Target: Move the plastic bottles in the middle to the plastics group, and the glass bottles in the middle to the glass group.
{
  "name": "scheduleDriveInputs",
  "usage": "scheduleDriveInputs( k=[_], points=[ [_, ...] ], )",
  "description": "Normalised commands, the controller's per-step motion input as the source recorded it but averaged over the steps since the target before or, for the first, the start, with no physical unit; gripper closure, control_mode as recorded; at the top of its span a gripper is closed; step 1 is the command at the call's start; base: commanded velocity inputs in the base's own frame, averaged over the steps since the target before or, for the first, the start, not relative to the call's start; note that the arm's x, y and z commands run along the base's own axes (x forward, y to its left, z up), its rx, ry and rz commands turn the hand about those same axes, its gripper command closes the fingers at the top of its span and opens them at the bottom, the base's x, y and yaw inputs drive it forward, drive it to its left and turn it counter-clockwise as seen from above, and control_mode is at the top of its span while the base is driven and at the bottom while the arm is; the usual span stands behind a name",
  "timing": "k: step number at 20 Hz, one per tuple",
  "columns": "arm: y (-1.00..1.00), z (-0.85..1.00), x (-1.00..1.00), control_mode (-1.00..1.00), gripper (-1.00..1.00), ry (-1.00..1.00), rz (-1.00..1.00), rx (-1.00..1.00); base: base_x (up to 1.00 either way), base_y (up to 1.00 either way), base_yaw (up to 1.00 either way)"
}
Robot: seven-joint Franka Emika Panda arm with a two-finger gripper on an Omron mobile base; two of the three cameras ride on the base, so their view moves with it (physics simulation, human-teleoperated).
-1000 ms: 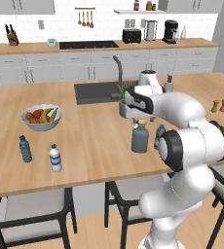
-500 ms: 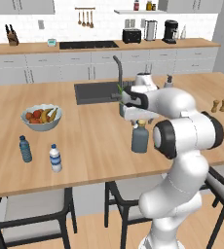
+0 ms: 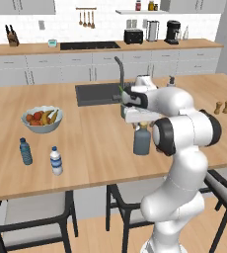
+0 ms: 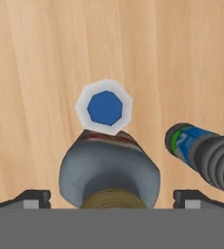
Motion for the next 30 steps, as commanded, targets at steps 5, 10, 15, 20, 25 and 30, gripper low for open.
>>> scheduleDriveInputs(
  k=[5, 10, 15, 20, 25, 30],
  points=[
    [0.0, -0.05, 0.0, -1.0, 1.0, 0.07, 0.0, 0.0, 0.0, 0.0, 0.0],
    [0.0, 0.0, -0.06, -1.0, 1.0, -0.02, 0.0, 0.0, 0.0, 0.0, 0.0],
    [0.14, 0.41, -0.51, -1.0, 1.0, -0.19, 0.0, 0.01, 0.0, 0.0, 0.0],
    [0.05, 0.41, -1.0, -1.0, 1.0, -0.07, 0.03, 0.0, 0.0, 0.0, 0.0],
    [0.0, 0.27, -1.0, -1.0, 1.0, -0.03, 0.02, 0.0, 0.0, 0.0, 0.0],
    [-0.09, 0.1, -0.87, -1.0, 1.0, 0.0, 0.0, 0.0, 0.0, 0.0, 0.0]
  ],
)
